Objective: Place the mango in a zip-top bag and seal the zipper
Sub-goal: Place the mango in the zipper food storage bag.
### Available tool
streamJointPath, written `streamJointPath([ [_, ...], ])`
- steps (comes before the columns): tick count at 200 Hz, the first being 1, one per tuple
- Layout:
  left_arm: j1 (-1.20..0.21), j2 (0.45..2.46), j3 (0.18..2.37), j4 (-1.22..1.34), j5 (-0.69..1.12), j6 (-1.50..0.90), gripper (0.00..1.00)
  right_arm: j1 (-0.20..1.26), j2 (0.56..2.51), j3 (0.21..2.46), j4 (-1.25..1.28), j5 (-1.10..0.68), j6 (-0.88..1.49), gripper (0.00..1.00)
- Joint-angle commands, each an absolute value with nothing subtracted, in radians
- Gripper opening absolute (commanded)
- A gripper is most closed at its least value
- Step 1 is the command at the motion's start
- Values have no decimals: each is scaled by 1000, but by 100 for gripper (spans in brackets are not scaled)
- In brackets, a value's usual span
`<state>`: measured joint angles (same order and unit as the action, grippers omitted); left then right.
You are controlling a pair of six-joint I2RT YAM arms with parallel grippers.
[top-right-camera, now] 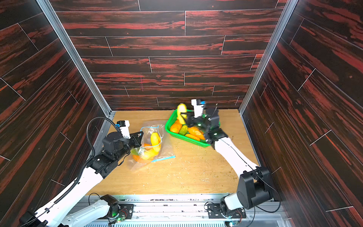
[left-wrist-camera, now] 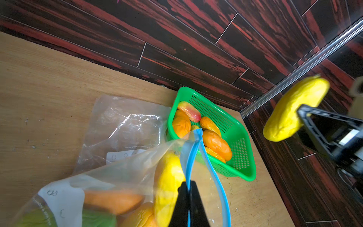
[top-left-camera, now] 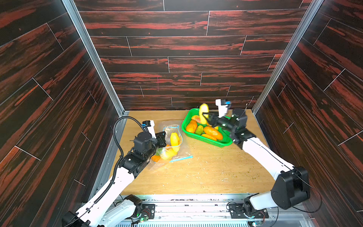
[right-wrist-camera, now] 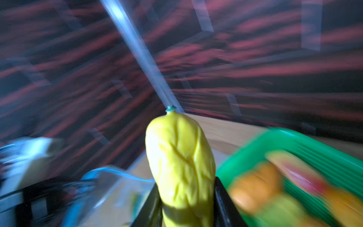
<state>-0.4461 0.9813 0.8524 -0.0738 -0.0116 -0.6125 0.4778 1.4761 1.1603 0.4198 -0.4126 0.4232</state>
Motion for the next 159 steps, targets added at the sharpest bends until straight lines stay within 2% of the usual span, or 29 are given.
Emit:
streamJointPath([
  [1,-444,977,859,-26,7,-636,1,567,1530,1131,721,-508,508,10],
  [48,-443,978,889,-19,22,-650,1,655,1664,1150,862,-539,538,11],
  [92,-443,1006,930,-1,40,-672,0,692,1727,1168,826,-573,507,17],
  [111,-444,1016,973,-23,38,-672,0,693,1721,1179,745,-581,466,29],
  [137,-443,1019,1020,-37,35,-673,0,694,1706,1223,585,-552,401,53],
  [159,-442,1017,1041,-37,38,-675,0,693,1692,1248,495,-526,366,64],
])
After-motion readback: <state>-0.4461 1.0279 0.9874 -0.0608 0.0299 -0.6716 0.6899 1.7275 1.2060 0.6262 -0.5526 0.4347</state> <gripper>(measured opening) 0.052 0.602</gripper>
